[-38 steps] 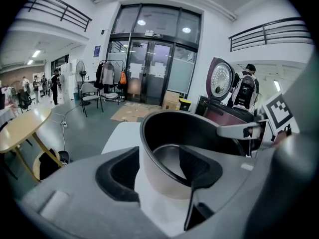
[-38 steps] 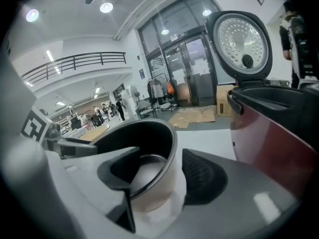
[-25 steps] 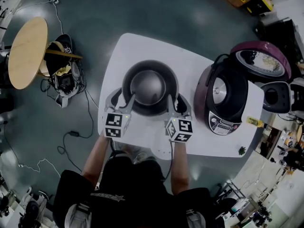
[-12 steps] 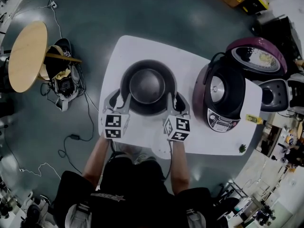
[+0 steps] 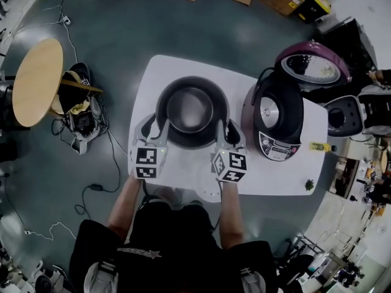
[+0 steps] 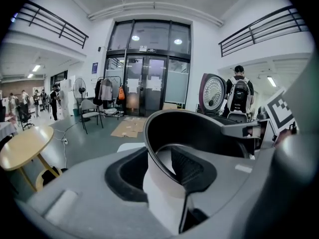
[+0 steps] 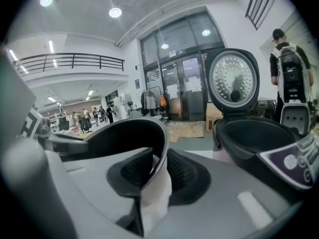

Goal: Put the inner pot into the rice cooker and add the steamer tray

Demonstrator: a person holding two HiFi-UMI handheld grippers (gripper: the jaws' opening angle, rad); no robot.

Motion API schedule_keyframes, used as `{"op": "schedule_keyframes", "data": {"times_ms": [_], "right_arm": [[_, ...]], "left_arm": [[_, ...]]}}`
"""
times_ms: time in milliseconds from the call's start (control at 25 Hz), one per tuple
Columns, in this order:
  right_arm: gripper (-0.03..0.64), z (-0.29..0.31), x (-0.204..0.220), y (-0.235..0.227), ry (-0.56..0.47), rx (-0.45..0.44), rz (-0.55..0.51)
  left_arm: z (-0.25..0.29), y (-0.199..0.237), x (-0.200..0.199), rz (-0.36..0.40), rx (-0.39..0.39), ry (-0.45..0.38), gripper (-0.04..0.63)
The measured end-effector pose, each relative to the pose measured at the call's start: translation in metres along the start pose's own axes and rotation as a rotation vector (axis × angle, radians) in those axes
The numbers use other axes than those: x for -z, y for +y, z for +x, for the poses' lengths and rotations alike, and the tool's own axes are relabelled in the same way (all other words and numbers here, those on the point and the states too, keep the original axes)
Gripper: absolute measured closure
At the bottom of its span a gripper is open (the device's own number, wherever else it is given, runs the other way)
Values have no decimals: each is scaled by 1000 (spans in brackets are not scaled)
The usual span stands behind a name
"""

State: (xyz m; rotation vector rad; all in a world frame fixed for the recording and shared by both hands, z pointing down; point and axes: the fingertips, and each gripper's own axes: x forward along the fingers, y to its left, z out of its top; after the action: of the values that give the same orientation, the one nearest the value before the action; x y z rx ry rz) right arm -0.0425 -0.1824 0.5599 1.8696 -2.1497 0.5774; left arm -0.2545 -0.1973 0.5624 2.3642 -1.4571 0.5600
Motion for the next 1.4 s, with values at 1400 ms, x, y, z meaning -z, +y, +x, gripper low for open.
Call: {"op": "schedule_keyframes", "data": {"times_ms": [1400], "right_arm": [[525,-243,-90,-95,-359,354,6]], "left_arm": [[-78,-189,-131,212,333,-307,451]]}}
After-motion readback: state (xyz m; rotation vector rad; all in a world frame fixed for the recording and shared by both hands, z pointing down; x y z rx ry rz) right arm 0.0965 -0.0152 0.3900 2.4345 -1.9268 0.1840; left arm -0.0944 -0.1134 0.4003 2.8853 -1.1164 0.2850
